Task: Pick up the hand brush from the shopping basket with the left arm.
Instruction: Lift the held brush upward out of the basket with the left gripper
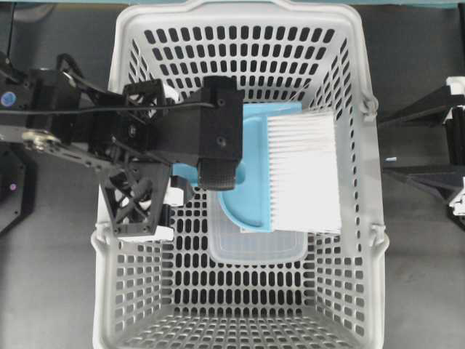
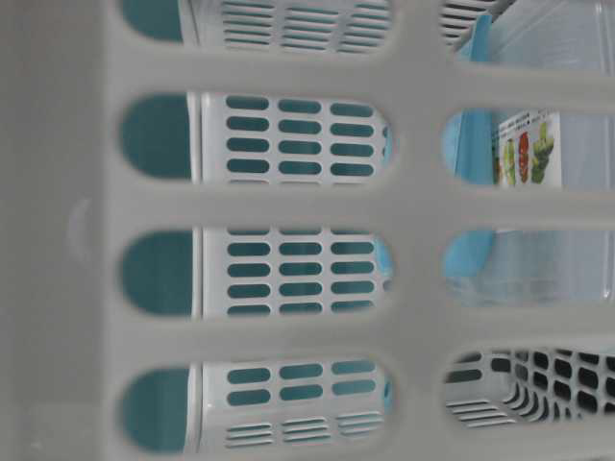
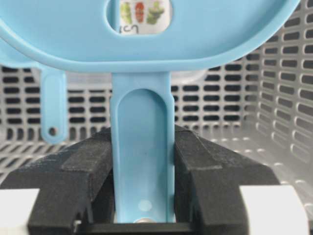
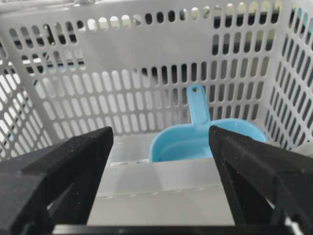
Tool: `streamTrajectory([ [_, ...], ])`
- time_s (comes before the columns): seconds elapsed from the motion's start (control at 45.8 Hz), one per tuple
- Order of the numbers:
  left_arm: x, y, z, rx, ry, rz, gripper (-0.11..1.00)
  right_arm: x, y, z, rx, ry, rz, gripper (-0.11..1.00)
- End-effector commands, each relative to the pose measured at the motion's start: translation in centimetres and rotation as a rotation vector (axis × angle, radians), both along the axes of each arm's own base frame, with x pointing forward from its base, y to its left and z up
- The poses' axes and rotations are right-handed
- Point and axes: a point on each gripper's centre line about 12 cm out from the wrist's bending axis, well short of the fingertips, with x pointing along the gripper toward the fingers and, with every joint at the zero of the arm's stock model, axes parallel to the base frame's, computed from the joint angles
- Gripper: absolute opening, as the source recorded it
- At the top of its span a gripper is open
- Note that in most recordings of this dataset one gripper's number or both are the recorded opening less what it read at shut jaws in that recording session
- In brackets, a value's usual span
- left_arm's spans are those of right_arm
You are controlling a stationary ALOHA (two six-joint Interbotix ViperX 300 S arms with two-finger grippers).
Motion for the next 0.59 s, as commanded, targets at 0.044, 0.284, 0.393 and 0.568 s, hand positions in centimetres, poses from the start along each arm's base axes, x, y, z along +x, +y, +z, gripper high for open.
streamTrajectory([
  [0.044,-0.23,0.18,1.54,-0.001,-0.043,0.001,0.25,0.15,0.03,0.35,0.004,-0.014,0.000,0.76],
  [0.284,-0.20,0.17,1.43,0.001,-0.040,-0.002,0.25,0.15,0.03,0.35,0.003,-0.014,0.001,0.76],
  [0.393,-0.20,0.17,1.43,0.001,-0.040,-0.002,0.25,0.15,0.02,0.36,0.003,-0.018,0.001,0.76],
  [0.568,-0.16,0.17,1.32,0.002,-0.037,-0.002,0.25,0.13,0.02,0.29,0.003,-0.025,0.000,0.76],
])
